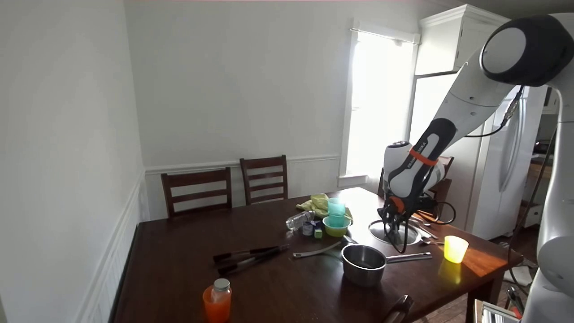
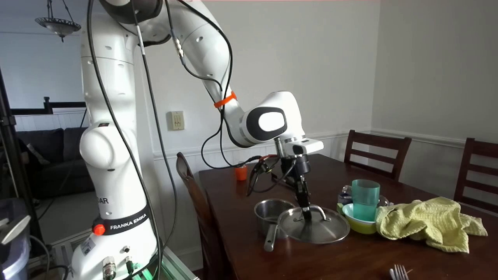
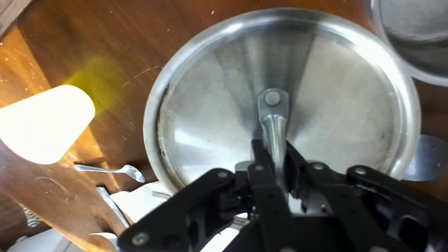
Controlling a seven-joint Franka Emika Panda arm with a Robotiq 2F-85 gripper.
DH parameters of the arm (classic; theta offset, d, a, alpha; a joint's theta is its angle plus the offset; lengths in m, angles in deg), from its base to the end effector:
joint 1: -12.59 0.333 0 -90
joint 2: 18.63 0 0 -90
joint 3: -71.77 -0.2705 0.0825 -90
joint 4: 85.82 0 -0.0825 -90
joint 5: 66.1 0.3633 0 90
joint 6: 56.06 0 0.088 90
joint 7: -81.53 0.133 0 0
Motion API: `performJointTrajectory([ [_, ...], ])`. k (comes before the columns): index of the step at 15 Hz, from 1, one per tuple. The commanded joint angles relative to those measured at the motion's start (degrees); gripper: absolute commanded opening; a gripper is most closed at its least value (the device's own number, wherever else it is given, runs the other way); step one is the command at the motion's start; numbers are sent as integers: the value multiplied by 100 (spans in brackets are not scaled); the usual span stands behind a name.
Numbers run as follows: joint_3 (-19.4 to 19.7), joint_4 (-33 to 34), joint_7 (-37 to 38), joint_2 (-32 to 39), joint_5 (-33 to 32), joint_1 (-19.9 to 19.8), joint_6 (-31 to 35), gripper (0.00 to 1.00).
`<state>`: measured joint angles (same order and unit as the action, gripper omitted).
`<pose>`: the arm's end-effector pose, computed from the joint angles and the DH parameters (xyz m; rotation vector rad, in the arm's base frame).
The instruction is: Pick up the silver pot lid and put it on the table
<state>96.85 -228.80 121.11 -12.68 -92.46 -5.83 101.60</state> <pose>0.3501 -0.3195 0.2093 2.5053 -1.4192 0.2042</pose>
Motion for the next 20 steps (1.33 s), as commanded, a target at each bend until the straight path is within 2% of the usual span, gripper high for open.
performJointTrajectory([
  [1,181,330,-150,555,338,-142,582,4],
  [6,242,460,-728,1377,1493,-143,1183,4],
  [12,65,793,-1428,2147,2961,-243,1131,4],
  [20,49,1136,-1574,2601,3632,-219,976,4],
])
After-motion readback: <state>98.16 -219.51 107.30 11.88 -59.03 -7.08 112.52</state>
